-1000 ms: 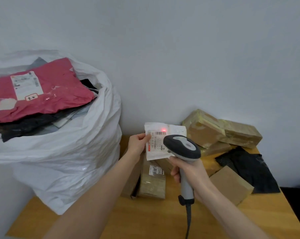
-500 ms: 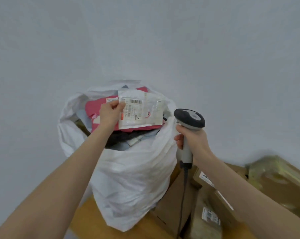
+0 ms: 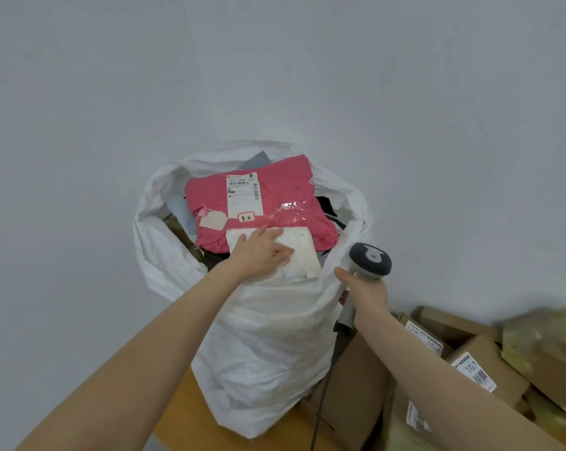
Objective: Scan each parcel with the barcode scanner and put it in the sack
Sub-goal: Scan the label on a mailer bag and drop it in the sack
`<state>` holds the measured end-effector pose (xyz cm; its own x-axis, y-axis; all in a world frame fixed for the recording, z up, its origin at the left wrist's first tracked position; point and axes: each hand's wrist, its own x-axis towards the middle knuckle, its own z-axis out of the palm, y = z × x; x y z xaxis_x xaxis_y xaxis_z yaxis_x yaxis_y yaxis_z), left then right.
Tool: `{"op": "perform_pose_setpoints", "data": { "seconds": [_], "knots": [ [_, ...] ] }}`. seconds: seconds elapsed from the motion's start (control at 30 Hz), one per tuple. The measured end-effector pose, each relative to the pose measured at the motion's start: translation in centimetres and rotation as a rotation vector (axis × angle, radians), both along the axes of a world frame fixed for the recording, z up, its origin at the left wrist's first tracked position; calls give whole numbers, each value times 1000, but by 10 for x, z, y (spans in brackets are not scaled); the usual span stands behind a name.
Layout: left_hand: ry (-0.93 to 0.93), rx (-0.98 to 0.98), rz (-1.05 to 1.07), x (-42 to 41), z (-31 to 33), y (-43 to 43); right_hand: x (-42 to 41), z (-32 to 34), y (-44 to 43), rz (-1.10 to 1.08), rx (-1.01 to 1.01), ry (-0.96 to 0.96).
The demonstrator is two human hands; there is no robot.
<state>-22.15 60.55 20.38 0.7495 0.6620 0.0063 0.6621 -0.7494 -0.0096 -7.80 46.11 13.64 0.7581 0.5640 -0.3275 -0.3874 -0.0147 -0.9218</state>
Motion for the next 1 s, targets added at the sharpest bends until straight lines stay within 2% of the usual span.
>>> {"op": "perform_pose_setpoints", "data": {
  "seconds": [0.07, 0.13, 0.2, 0.33, 0.47, 0.57, 0.67, 0.77, 0.87, 1.0],
  "knots": [
    [-24, -163, 47, -6, -4, 4, -3, 5, 6, -33, -29, -21],
    [-125, -261, 65, -15, -3, 7, -2, 24, 9, -46, -28, -93],
    [-235, -374, 95, -23, -1, 6, 1, 59, 7, -43, 90, -154],
    [-282, -408, 122, -27, 7, 4, 11, 129, -3, -62, 325, -259],
    [-370, -469, 137, -29, 13, 11, 18, 124, -15, -27, 266, -241],
    [-238, -404, 140, -26, 21, 21, 26, 112, -24, 38, 202, -199],
    [-222, -168, 160, -12, 45, 32, 48, 122, -30, 20, 145, -214],
    [-294, 15, 96, 2, 75, 37, 72, 146, -27, -11, 106, -321],
    [-338, 71, 17, 20, 89, 38, 87, 172, -12, 42, 74, -447],
    [-250, 120, -21, 47, 95, 47, 99, 195, 21, 129, 16, -571]
  ]
}}
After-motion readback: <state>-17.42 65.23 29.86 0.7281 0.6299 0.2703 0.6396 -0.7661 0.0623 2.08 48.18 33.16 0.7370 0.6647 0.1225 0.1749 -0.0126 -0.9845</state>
